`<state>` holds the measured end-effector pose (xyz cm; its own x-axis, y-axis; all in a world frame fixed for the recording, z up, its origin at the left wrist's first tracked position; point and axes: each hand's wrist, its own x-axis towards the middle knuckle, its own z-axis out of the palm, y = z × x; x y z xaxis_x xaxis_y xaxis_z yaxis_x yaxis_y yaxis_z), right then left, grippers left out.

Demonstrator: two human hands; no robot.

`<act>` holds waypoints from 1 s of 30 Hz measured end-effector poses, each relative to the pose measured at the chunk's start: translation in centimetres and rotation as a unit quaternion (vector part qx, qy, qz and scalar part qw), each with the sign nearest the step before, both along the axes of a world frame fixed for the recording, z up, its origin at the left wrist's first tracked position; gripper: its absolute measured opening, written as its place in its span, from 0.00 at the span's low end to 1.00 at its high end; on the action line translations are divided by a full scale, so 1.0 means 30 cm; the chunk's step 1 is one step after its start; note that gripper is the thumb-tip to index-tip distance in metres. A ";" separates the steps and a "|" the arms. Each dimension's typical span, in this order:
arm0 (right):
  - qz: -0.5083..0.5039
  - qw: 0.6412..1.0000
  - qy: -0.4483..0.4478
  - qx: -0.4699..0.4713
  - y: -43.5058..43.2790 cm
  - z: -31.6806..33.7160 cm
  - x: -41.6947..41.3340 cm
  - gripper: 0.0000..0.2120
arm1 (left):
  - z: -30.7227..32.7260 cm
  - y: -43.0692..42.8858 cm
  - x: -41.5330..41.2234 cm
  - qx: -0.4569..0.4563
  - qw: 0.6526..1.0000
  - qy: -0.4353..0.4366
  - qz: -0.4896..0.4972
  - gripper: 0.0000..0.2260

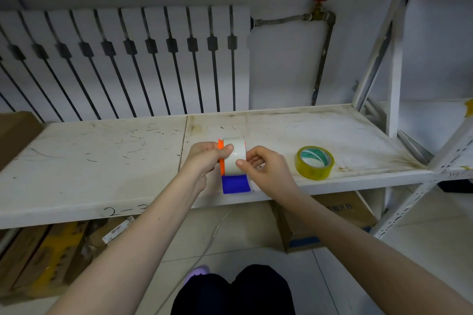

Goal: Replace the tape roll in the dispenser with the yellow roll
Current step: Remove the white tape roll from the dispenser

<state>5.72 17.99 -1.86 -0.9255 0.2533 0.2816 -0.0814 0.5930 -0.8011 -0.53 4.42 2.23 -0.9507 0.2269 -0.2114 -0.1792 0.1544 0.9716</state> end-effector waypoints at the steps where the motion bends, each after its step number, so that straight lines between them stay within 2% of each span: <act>1: -0.004 1.000 -0.004 0.000 -0.003 0.004 0.002 0.10 | -0.001 0.000 0.005 0.003 1.000 -0.001 -0.003 0.10; 9: 0.017 0.993 -0.031 -0.110 0.006 0.010 0.016 0.07 | -0.005 -0.015 0.033 0.010 1.000 -0.013 -0.024 0.09; 12: 0.015 0.989 -0.043 -0.139 0.014 0.004 0.010 0.09 | -0.009 -0.022 0.020 0.017 0.999 -0.028 -0.014 0.08; 17: 0.016 0.987 -0.071 -0.142 0.023 -0.014 0.002 0.10 | -0.025 -0.026 0.005 -0.023 1.000 -0.011 -0.007 0.05; 22: 0.018 0.979 -0.108 -0.169 0.034 -0.021 -0.006 0.10 | -0.035 -0.007 0.013 -0.035 0.999 0.004 0.000 0.06; 25: 0.019 0.982 -0.108 -0.152 0.042 -0.029 -0.006 0.11 | -0.046 0.007 0.014 -0.045 0.999 0.013 0.010 0.11; 30: 0.014 0.978 -0.109 -0.179 0.049 -0.031 -0.005 0.11 | -0.048 0.032 0.018 -0.057 0.998 0.030 0.025 0.11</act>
